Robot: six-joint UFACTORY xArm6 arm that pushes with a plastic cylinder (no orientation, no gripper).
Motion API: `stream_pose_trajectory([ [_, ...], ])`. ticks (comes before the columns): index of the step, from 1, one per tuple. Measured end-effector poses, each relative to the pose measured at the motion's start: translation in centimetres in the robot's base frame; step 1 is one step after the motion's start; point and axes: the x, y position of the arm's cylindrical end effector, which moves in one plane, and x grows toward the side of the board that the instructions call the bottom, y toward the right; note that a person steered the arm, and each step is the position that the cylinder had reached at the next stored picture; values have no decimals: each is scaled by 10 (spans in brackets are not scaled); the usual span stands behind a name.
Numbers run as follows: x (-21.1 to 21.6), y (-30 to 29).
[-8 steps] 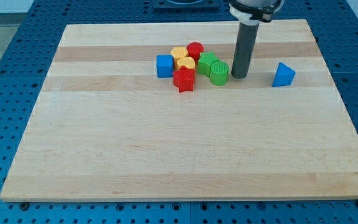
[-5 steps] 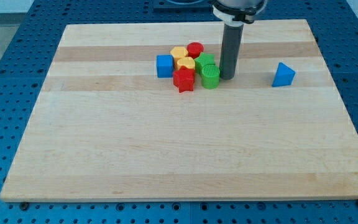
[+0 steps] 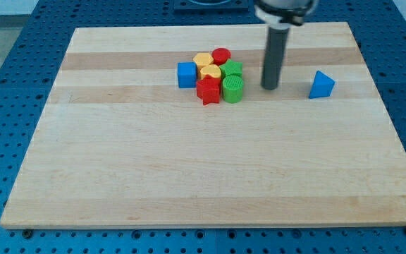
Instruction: Place blue triangle below the blue cube
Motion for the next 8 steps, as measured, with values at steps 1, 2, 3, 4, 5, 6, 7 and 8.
stream_pose_trajectory([
  [1, -34, 40],
  [2, -39, 71],
  [3, -16, 98],
  [4, -14, 98],
  [5, -8, 98],
  [6, 12, 91],
  [7, 14, 82],
  [8, 14, 66],
])
